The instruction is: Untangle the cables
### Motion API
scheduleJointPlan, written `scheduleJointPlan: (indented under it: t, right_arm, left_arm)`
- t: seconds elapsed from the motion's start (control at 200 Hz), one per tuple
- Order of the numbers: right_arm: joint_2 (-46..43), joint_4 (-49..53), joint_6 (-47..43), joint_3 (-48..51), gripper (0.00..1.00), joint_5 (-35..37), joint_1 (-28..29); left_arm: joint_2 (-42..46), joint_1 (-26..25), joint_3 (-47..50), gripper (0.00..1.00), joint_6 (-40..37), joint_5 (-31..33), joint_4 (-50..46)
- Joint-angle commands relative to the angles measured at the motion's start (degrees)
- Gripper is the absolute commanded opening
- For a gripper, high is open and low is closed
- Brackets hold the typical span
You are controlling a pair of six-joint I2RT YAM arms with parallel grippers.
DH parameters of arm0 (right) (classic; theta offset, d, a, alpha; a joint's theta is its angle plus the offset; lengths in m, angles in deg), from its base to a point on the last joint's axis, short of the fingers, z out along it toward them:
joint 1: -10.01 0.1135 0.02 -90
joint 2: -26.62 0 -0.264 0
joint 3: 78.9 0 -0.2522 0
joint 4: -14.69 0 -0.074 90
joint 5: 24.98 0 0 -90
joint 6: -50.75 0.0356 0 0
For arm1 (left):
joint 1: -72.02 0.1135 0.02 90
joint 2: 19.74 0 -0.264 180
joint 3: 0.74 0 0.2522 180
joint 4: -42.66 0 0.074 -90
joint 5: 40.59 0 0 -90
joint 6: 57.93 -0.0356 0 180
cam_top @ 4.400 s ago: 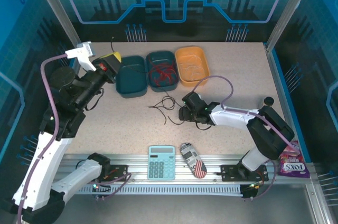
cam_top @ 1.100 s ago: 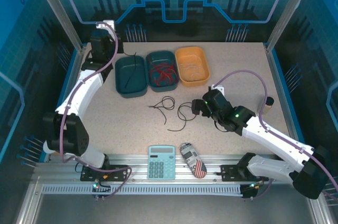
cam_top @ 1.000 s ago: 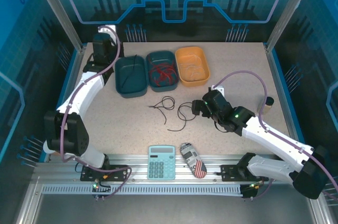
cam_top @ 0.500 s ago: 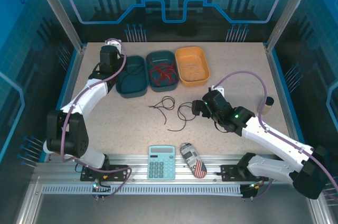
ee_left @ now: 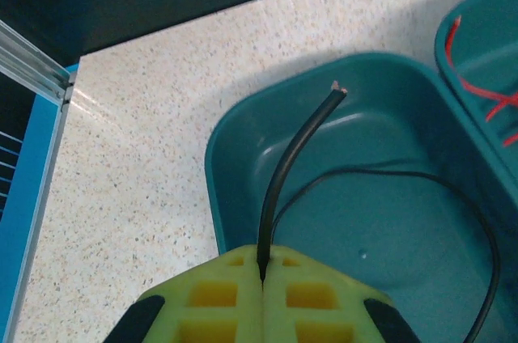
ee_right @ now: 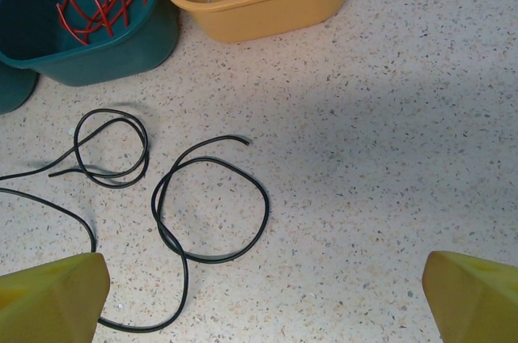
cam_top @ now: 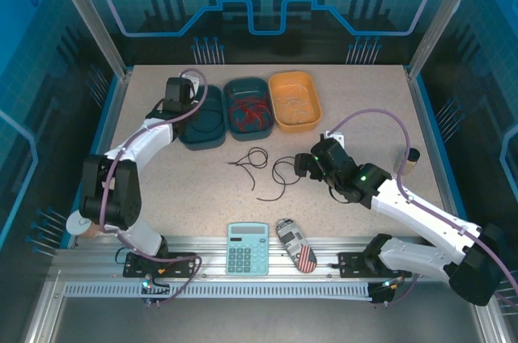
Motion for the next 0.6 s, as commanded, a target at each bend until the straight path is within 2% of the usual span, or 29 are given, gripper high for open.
scheduleJointPlan:
  t: [0.0, 0.595]
  right_arm:
    - [0.6, -0.6, 0.9, -0.1, 1.00, -0.3, -0.6]
    - [-0.1, 1.9, 1.2, -0.7, 1.00, 0.0, -0.7]
  left_arm:
    - [-2.3, -0.1, -2.7, 0.00, -4.2, -0.3, -2.6]
    - [-19.7, -0.1, -20.5, 0.00, -11.6, -6.1, -12.8]
